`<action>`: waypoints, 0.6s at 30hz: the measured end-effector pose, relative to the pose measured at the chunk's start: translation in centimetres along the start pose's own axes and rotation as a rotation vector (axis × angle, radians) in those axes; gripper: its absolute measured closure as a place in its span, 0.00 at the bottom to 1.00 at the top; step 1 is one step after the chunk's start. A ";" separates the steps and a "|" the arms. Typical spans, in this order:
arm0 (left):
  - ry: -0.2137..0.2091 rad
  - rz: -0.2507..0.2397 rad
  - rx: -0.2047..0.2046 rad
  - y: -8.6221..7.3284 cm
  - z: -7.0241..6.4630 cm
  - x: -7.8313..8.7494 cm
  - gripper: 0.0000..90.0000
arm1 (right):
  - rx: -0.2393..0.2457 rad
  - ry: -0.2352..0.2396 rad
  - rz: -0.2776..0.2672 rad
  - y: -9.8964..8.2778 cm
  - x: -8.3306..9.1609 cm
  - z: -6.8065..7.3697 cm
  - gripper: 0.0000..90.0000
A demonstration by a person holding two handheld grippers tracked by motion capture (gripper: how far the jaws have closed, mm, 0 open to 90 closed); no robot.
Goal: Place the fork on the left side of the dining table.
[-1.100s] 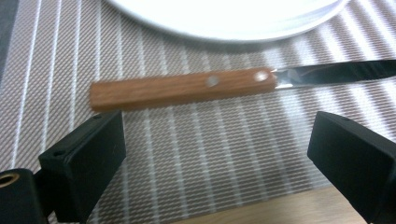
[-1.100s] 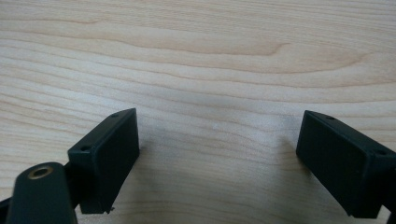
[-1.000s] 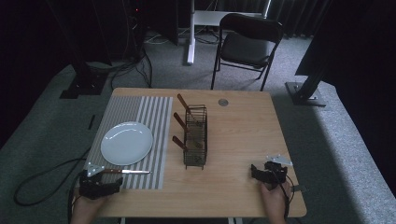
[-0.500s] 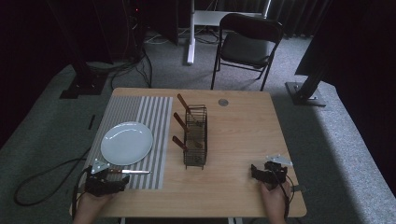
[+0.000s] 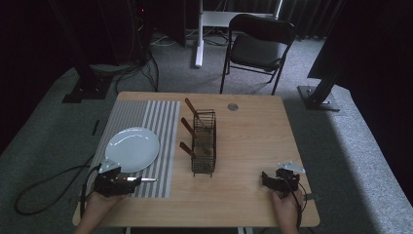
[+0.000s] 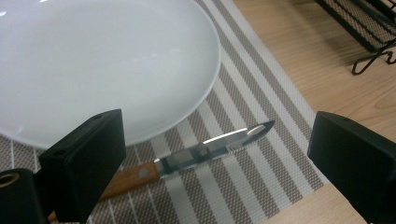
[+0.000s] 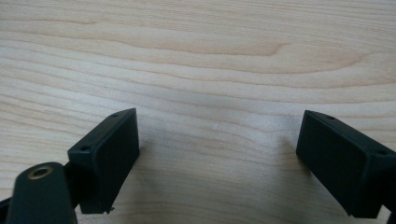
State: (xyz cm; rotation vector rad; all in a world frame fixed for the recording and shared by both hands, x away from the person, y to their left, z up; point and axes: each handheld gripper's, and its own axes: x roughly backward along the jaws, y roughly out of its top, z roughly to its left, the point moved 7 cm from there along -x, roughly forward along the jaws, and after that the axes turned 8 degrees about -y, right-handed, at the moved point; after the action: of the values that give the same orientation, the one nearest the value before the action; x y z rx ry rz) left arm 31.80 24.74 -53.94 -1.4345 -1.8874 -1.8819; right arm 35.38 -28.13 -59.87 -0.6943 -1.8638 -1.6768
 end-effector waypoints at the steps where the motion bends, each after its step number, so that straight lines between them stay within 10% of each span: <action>1: -0.001 0.001 -0.005 0.1 -0.1 0.0 0.05 | 0.000 0.000 0.000 0.0 0.0 0.0 0.14; 18: -0.042 -0.015 -0.046 4.2 -1.2 -0.9 0.05 | 0.002 0.000 -0.001 0.0 0.0 0.0 0.14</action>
State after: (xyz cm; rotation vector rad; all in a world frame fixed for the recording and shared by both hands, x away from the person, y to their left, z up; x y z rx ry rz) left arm 34.47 22.40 -51.20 -1.4889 -1.8907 -1.9284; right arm 35.39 -28.15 -59.88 -0.6927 -1.8661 -1.6757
